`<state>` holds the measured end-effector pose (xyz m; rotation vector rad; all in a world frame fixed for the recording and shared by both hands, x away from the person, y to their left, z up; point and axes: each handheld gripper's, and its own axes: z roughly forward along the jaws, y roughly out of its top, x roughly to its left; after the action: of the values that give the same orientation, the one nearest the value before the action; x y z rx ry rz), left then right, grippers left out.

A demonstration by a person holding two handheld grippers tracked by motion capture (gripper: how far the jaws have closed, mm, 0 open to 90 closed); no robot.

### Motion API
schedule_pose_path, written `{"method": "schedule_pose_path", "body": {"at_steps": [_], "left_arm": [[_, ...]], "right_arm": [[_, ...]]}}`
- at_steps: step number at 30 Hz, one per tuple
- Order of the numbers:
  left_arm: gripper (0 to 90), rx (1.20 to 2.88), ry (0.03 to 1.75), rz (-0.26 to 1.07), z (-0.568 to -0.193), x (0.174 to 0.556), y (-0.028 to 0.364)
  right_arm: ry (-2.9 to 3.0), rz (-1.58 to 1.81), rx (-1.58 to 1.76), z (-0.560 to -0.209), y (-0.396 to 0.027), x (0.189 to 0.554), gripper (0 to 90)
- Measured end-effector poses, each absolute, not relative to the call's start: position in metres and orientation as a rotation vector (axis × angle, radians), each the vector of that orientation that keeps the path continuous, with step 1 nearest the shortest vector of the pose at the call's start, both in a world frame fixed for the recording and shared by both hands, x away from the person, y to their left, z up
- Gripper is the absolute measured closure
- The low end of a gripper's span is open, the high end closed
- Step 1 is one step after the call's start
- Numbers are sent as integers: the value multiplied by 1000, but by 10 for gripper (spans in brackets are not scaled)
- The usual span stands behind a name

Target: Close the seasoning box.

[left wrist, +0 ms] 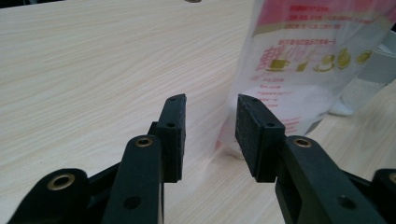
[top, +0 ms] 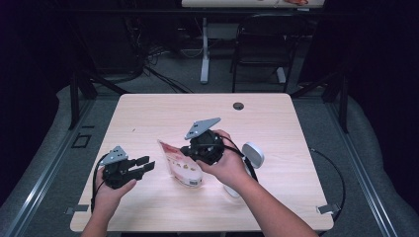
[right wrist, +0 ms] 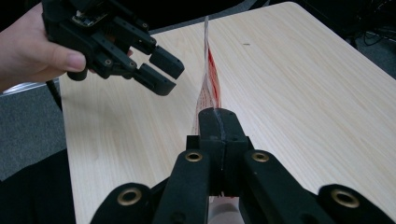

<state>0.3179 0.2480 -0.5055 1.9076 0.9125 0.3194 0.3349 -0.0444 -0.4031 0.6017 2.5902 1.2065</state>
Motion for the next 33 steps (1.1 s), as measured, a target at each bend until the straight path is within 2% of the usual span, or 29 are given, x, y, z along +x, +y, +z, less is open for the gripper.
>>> {"method": "schedule_pose_path", "body": {"at_steps": [11,25,33], "left_arm": [[640,1919,896,306,-506,318,245],[624,1940,885,306,-508,317,240],[613,1945,879,309,-507,316,237]], "right_arm": [[2620,1203,560,-403,-58,320,900],[2658,1238,530,-408,-70,322,895],[2669,1236,524,-407,-68,320,827]]}}
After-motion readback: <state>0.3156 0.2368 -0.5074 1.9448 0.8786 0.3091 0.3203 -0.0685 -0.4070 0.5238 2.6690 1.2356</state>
